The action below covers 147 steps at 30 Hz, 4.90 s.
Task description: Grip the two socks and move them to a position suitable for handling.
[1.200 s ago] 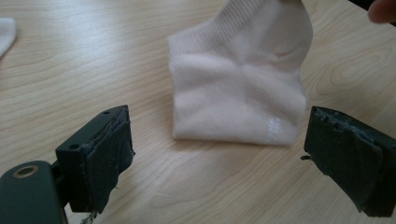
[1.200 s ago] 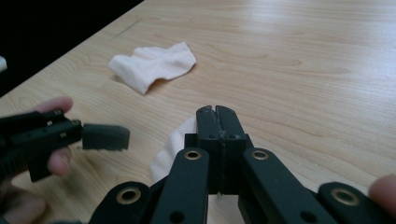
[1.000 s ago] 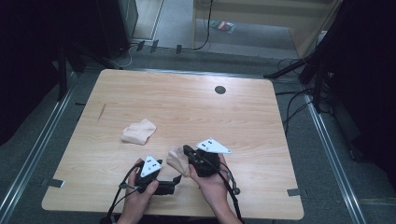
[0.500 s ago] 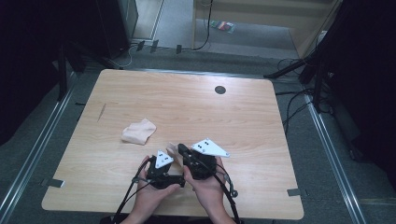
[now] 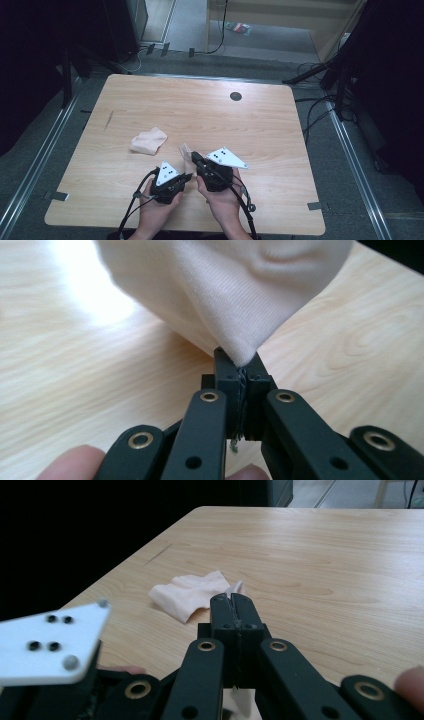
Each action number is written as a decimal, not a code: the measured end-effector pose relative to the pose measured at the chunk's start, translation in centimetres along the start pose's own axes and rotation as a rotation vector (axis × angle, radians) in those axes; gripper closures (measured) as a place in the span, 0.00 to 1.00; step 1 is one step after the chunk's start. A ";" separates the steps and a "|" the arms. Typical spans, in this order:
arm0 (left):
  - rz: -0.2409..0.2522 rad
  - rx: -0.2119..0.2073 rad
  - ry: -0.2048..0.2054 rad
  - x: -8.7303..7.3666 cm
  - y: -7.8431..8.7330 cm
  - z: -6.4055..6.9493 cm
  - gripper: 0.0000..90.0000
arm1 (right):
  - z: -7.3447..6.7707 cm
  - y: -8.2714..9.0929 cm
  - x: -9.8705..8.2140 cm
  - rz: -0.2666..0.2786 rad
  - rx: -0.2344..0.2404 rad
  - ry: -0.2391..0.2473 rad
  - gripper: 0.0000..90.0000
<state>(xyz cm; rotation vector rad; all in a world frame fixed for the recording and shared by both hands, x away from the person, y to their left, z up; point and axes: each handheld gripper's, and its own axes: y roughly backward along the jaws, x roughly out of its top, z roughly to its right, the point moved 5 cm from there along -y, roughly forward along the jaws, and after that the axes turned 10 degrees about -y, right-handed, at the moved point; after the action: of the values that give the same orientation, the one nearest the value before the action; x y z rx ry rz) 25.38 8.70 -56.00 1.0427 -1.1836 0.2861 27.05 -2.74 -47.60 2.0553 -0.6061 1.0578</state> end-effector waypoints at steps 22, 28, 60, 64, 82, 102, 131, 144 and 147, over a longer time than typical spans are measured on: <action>-0.106 0.172 -0.153 -1.5 4.5 -2.4 0.90 | -1.4 -2.8 -0.9 -0.020 0.081 0.015 1.00; -0.089 -0.006 -0.092 -2.1 2.7 -1.6 0.62 | 3.0 -2.9 -2.5 -0.051 -0.037 0.003 1.00; -0.184 0.013 0.088 -3.6 3.3 -4.9 0.98 | 7.7 1.2 -6.0 -0.124 -0.169 -0.074 1.00; -0.176 0.035 0.103 -4.0 3.3 -4.8 0.68 | 8.0 1.5 -6.7 -0.149 -0.167 -0.094 0.89; 0.064 0.159 0.311 -3.9 8.3 -14.8 0.09 | -0.7 -6.7 -1.7 -0.169 0.017 0.253 0.41; 0.042 0.230 0.351 -4.8 9.2 -17.1 0.00 | -4.0 -19.9 -1.9 -0.356 0.013 0.271 0.38; 0.025 0.205 0.329 -4.6 8.1 -15.6 0.00 | -0.2 -13.4 1.9 -0.243 -0.145 0.156 0.95; 0.005 0.193 0.302 -4.5 7.5 -14.9 0.00 | 5.8 -9.9 -1.1 -0.258 -0.308 0.072 0.93; 0.002 0.193 0.301 -4.6 7.5 -14.8 0.00 | 6.0 -10.4 -1.9 -0.300 -0.266 0.051 0.65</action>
<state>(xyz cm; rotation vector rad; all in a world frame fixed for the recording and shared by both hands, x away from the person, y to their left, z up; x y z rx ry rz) 27.66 25.75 -56.09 1.1209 -0.8984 0.5478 35.99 -0.90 -55.58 1.8121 -0.3741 0.8054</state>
